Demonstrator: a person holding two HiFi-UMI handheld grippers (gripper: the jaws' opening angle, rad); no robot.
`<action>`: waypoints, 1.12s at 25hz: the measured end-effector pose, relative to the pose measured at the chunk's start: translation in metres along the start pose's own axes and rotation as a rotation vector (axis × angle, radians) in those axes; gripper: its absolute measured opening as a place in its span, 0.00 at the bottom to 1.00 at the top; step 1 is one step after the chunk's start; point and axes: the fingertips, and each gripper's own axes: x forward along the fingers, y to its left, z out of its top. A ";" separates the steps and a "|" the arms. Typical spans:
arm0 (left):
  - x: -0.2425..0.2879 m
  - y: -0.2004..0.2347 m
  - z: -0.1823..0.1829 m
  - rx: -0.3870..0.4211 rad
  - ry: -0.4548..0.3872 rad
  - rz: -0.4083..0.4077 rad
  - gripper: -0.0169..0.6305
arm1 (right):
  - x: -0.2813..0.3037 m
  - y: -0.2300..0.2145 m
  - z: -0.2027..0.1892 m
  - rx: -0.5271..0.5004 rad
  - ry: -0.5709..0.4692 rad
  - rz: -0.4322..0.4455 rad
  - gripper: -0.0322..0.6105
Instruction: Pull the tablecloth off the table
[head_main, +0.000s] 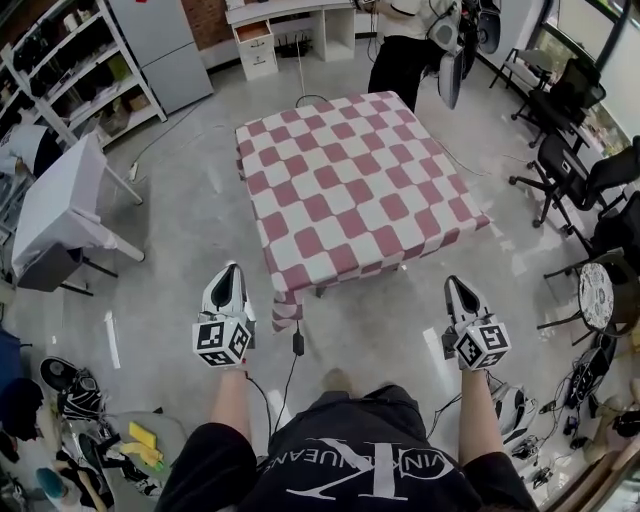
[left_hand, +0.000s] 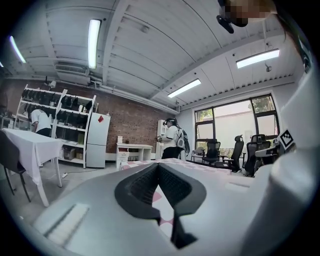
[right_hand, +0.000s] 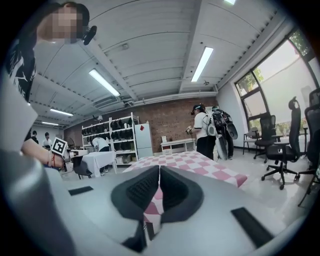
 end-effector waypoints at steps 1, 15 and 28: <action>0.004 0.000 -0.001 0.002 0.002 0.005 0.04 | 0.004 -0.004 0.001 -0.001 -0.001 0.006 0.07; 0.049 -0.023 0.001 -0.014 0.007 0.183 0.04 | 0.117 -0.083 0.006 -0.079 0.097 0.240 0.07; 0.101 -0.066 -0.004 -0.048 0.006 0.355 0.04 | 0.185 -0.175 0.018 -0.093 0.130 0.380 0.07</action>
